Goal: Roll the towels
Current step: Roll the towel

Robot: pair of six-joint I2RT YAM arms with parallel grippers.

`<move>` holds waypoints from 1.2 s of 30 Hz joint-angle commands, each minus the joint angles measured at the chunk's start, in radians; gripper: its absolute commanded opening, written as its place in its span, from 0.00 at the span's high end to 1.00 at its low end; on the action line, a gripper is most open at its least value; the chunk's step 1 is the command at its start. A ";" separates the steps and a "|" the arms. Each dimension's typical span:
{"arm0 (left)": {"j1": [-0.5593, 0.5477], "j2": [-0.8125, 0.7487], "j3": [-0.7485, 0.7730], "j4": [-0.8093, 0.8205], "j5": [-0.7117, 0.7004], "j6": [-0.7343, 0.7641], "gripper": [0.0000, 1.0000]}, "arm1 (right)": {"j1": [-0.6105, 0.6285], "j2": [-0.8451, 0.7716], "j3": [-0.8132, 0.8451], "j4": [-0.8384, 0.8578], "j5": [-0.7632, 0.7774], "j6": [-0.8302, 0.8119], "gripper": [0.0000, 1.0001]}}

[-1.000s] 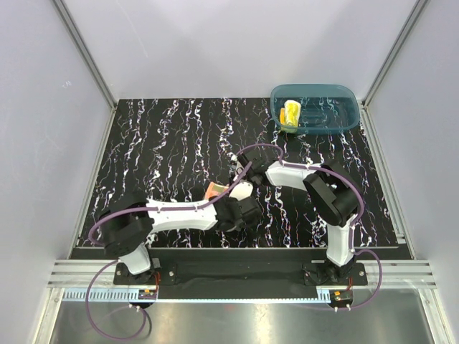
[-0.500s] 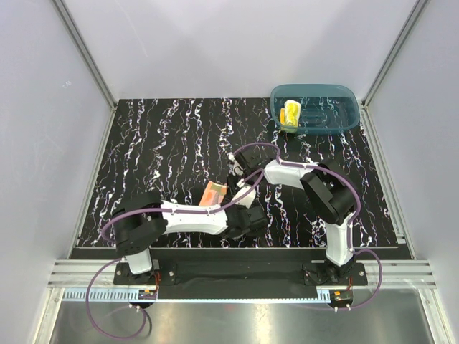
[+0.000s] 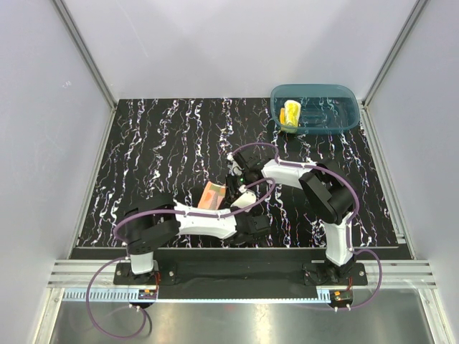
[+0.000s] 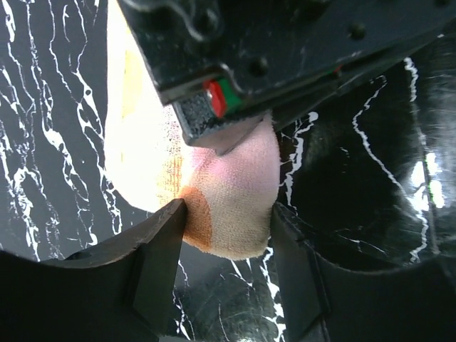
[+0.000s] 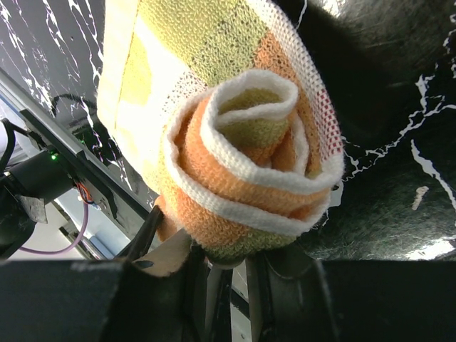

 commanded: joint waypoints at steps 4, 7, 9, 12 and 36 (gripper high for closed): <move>0.001 0.024 -0.038 -0.008 0.012 0.004 0.53 | 0.003 0.036 0.008 -0.065 0.043 -0.047 0.83; 0.002 0.018 -0.061 0.052 0.038 0.052 0.67 | 0.003 0.042 0.016 -0.066 0.025 -0.048 0.82; 0.004 0.021 -0.065 0.068 0.049 0.076 0.73 | 0.002 0.044 0.016 -0.066 0.017 -0.050 0.76; 0.007 0.015 -0.081 0.106 0.075 0.113 0.80 | -0.012 0.038 0.008 -0.062 0.013 -0.054 0.51; 0.283 -0.436 -0.391 0.555 0.665 0.273 0.84 | -0.182 0.105 0.109 -0.224 0.181 -0.176 0.38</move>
